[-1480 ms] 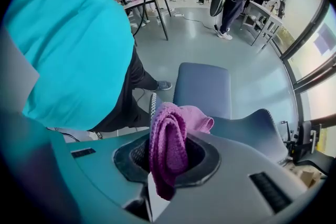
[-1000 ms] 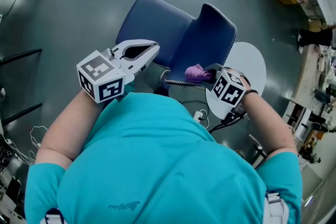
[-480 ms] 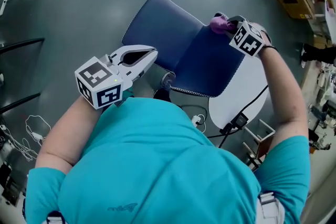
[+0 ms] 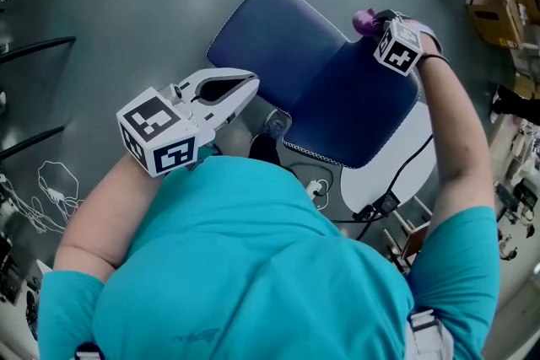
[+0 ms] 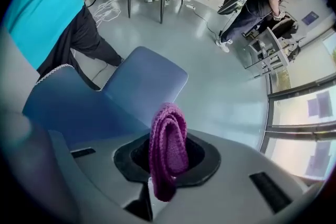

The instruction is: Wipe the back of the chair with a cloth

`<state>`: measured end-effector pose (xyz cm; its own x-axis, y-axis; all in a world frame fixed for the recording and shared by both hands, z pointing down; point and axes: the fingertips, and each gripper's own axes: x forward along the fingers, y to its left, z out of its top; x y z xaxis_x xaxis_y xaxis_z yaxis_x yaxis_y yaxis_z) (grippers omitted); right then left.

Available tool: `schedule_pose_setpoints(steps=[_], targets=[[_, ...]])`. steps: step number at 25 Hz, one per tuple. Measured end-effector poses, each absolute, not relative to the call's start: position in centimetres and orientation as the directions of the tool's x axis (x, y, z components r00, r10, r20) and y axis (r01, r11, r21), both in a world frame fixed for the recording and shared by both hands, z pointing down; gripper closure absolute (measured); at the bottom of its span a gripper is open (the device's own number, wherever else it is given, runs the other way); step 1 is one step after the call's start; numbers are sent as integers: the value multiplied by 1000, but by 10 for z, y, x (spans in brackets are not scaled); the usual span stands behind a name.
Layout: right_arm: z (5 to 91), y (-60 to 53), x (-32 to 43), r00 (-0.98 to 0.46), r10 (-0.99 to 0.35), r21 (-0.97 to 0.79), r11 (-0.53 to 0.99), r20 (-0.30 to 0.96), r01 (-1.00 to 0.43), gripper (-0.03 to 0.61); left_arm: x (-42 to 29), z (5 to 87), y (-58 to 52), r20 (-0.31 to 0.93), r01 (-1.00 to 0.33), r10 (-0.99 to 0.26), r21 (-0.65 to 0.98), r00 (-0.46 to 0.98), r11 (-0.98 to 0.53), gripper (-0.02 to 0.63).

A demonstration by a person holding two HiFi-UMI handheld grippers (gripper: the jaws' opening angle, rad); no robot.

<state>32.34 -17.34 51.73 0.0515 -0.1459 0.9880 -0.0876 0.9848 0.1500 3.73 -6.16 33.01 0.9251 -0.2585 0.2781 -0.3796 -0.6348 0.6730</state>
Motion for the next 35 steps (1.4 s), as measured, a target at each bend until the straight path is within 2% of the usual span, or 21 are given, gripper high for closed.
schedule_pose_setpoints(steps=[13,35], targets=[[577,-161,373,249,-81,83,997,965,4,520,35,355,-76,296,-386,-247,700,923,-601,620],[593,-88,361,304,73,-65,997,950,-37,520,42,351,-63,282,-364,-230,705,931,-609,620]])
